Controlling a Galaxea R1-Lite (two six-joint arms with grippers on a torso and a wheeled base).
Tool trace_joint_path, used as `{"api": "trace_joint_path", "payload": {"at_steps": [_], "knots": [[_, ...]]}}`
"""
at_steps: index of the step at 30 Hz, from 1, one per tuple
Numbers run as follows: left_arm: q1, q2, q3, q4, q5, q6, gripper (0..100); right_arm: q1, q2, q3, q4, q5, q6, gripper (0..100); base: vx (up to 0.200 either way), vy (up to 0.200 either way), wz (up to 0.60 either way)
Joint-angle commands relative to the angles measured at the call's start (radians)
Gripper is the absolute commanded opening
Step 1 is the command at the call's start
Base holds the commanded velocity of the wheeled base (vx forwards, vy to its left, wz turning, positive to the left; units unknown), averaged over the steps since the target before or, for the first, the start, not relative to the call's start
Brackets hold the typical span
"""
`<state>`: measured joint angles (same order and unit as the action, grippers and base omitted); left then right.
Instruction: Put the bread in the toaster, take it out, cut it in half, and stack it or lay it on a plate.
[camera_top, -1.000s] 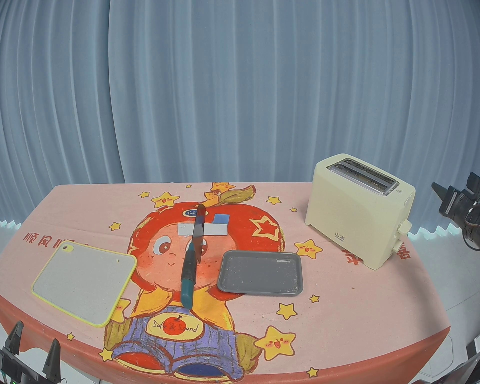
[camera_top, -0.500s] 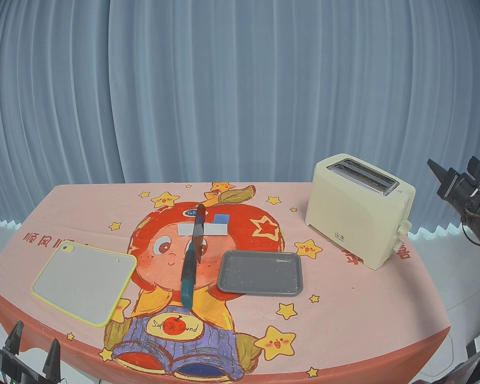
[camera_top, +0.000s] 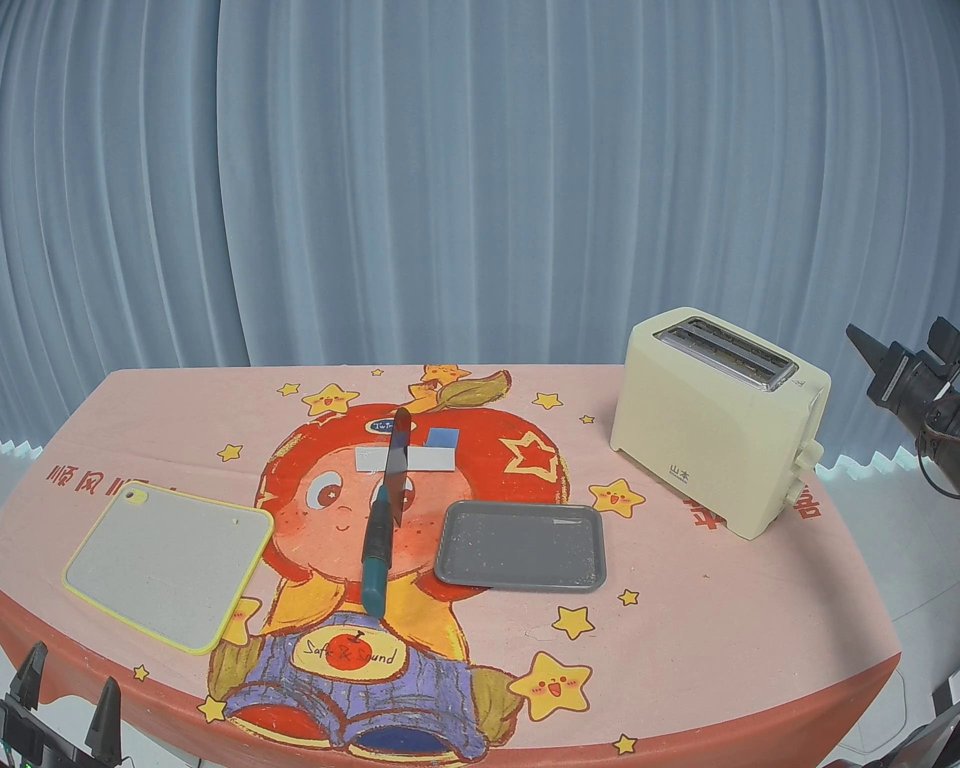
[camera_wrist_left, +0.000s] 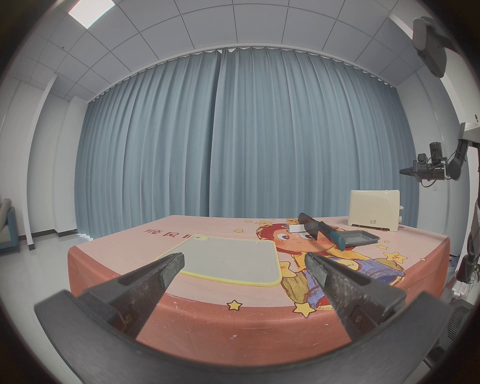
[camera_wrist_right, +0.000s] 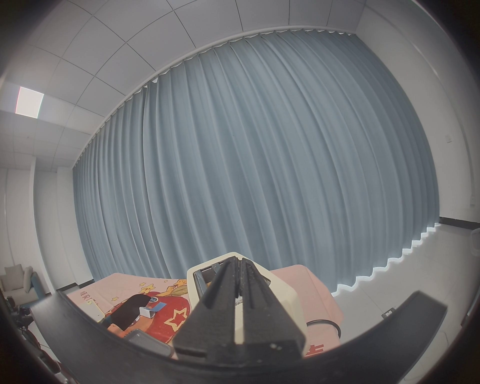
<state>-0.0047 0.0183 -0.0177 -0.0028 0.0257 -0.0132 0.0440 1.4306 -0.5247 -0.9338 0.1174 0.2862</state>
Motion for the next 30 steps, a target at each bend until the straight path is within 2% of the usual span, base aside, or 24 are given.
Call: {"api": "trace_joint_path", "payload": {"at_steps": [1, 30], "knots": [[0.000, 0.002, 0.018, 0.000, 0.000, 0.001, 100, 0.002, 0.001, 0.002, 0.000, -0.001, -0.001, 0, 0.000, 0.000, 0.00], [0.000, 0.002, 0.018, 0.000, 0.000, 0.001, 100, 0.005, 0.001, 0.003, 0.000, 0.001, -0.001, 0, 0.000, 0.000, 0.00]]}}
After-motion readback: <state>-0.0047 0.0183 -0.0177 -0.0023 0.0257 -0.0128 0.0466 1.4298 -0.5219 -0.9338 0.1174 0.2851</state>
